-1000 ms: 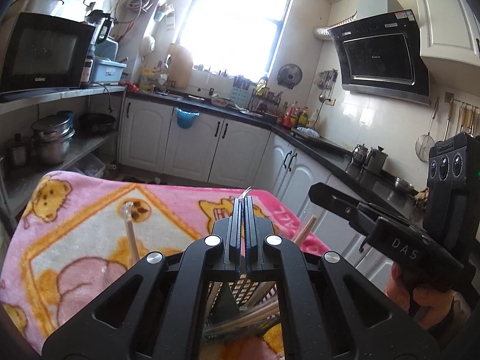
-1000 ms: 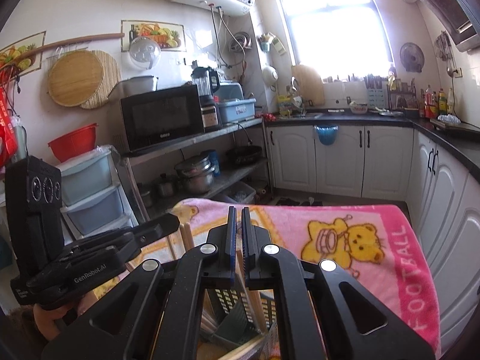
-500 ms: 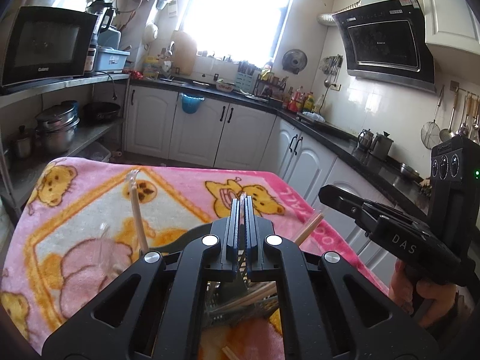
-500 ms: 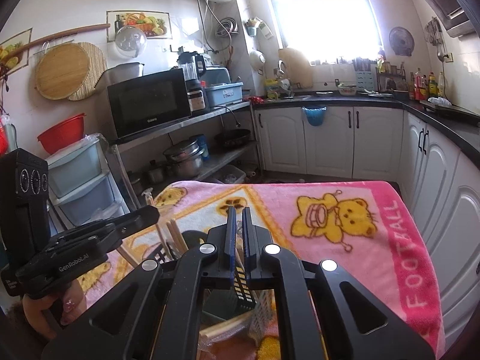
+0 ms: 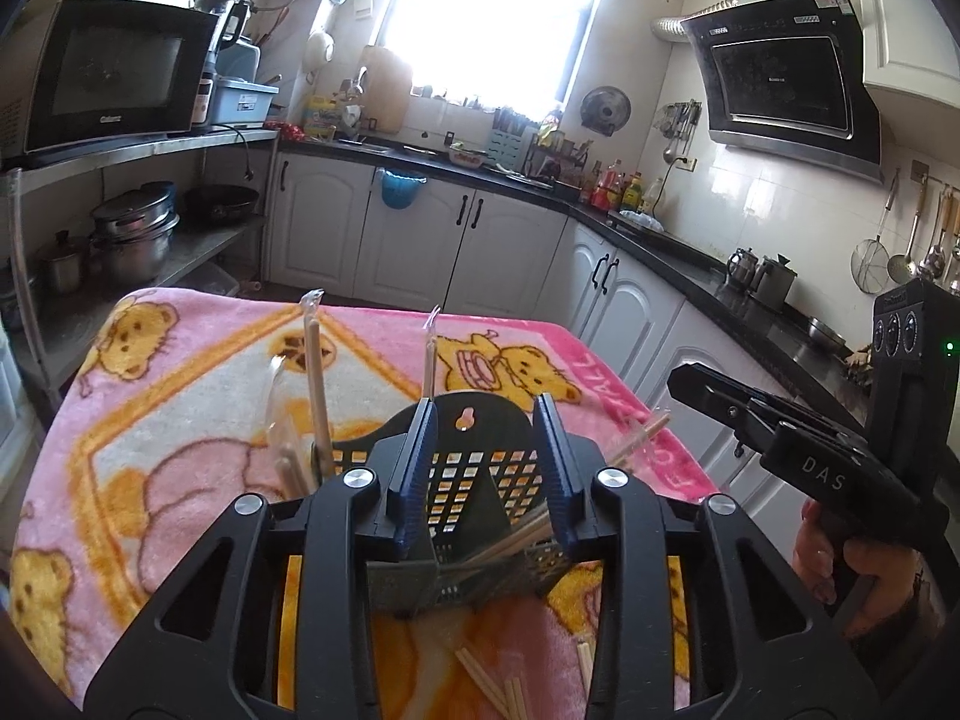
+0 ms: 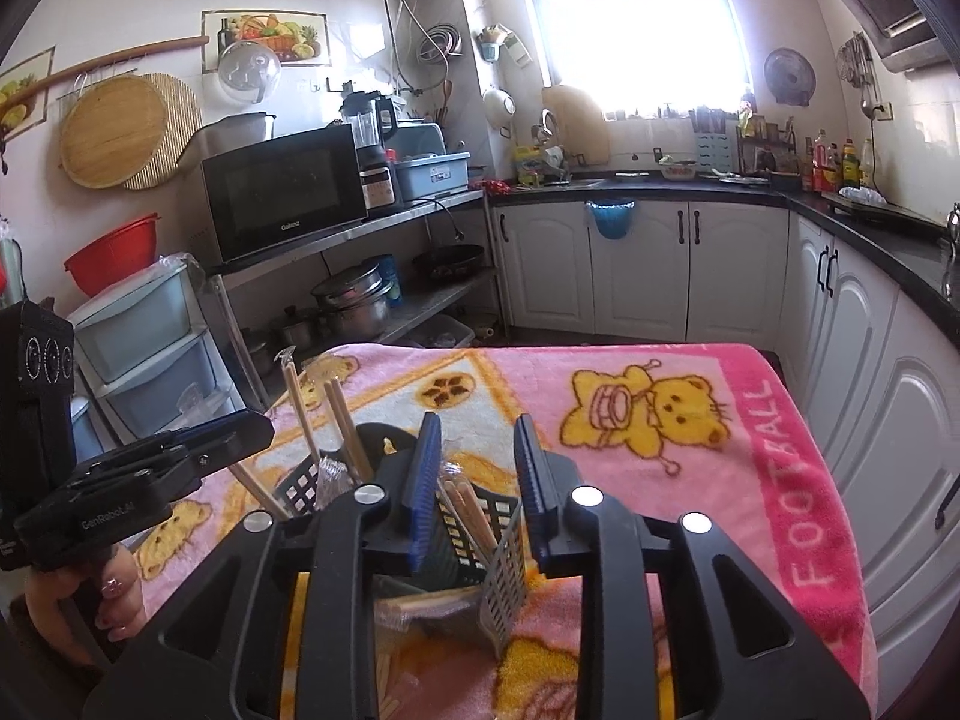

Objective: Organize utensils
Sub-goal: 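Withdraw both open tools from the caddy toward the remaining chopsticks, then close the left tool on a wooden chopstick while the right tool grasps another chopstick, then lift both held chopsticks upright and lower them into the green caddy, then open both tools to release the chopsticks and withdraw from the caddy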

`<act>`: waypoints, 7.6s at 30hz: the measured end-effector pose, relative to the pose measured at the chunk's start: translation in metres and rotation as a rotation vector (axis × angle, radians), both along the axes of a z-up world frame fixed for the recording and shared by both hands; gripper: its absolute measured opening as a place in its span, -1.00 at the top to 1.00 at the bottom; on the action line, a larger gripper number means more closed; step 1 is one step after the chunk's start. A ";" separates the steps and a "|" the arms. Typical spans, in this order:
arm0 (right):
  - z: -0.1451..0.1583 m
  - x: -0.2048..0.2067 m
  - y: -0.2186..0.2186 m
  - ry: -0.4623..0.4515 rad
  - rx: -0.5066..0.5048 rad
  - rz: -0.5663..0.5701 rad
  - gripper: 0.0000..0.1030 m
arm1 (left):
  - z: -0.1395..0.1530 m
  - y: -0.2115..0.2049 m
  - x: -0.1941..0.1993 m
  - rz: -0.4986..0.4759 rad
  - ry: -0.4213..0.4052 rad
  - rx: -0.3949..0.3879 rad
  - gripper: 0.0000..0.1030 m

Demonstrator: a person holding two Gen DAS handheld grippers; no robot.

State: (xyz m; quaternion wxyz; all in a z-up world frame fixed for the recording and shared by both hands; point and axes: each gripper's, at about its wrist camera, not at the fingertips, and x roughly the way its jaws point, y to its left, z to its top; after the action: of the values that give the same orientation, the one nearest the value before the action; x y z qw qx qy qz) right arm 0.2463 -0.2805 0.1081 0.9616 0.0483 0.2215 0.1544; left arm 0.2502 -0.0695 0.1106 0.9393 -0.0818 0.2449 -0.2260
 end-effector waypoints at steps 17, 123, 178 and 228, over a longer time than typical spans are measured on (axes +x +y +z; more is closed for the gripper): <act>0.000 -0.030 -0.007 0.000 -0.012 -0.002 0.17 | -0.004 0.022 -0.028 0.021 0.005 -0.020 -0.42; -0.125 -0.034 0.064 0.387 0.041 0.191 0.85 | -0.121 0.113 -0.061 0.177 0.314 -0.181 0.96; 0.103 -0.066 0.041 -0.271 0.071 0.171 0.89 | 0.124 0.042 -0.051 0.002 -0.281 -0.155 0.97; 0.022 0.031 0.067 -0.132 -0.032 0.077 0.89 | 0.032 0.020 0.016 0.054 -0.153 -0.065 0.97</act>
State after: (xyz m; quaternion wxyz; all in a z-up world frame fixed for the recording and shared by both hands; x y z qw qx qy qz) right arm 0.2778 -0.2140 0.1303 0.9682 0.0141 0.1615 0.1904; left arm 0.2658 -0.0495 0.1424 0.9579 -0.1011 0.1626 -0.2141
